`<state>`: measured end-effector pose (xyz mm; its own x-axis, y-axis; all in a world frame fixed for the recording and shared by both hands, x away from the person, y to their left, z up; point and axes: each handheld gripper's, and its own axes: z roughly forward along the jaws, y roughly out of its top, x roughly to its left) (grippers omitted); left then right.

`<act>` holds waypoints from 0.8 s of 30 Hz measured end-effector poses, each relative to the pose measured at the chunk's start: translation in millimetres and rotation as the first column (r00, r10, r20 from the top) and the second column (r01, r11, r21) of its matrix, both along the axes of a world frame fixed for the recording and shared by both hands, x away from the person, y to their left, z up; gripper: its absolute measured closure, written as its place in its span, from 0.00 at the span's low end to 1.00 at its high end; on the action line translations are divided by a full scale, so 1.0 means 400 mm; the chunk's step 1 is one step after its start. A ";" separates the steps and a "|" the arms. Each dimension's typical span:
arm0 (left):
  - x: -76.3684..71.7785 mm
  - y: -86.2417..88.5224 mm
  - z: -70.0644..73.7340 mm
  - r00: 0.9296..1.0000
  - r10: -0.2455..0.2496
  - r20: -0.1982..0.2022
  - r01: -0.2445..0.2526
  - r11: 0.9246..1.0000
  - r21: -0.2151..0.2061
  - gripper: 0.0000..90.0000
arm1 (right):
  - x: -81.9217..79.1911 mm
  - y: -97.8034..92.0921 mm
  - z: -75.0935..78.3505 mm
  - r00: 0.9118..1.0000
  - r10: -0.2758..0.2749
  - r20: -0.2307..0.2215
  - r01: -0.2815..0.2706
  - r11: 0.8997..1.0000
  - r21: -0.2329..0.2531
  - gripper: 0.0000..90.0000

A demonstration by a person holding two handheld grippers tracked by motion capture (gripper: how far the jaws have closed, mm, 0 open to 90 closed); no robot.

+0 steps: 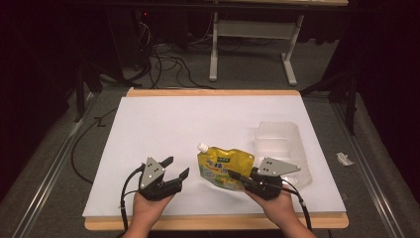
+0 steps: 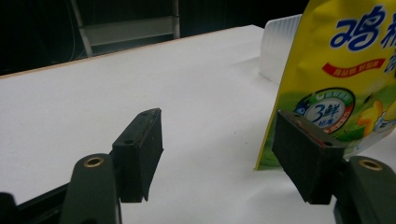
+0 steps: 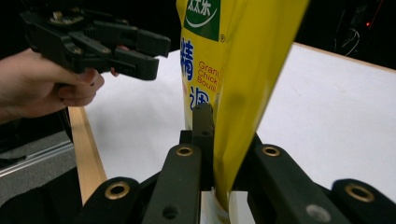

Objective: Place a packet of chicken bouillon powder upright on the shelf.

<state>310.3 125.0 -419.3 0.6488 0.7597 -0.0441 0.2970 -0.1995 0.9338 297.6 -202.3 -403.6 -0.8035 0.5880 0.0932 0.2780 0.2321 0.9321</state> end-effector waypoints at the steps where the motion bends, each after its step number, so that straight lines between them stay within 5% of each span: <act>1: 0.000 0.000 0.000 1.000 0.000 0.000 0.000 1.000 0.000 0.38 | -0.001 -0.001 0.003 1.000 -0.004 0.002 0.004 1.000 0.004 0.95; 24: 0.009 -0.009 -0.013 0.999 -0.019 -0.042 0.020 1.000 0.020 0.36 | -0.016 -0.060 0.066 0.997 -0.018 0.078 0.015 0.999 0.039 0.96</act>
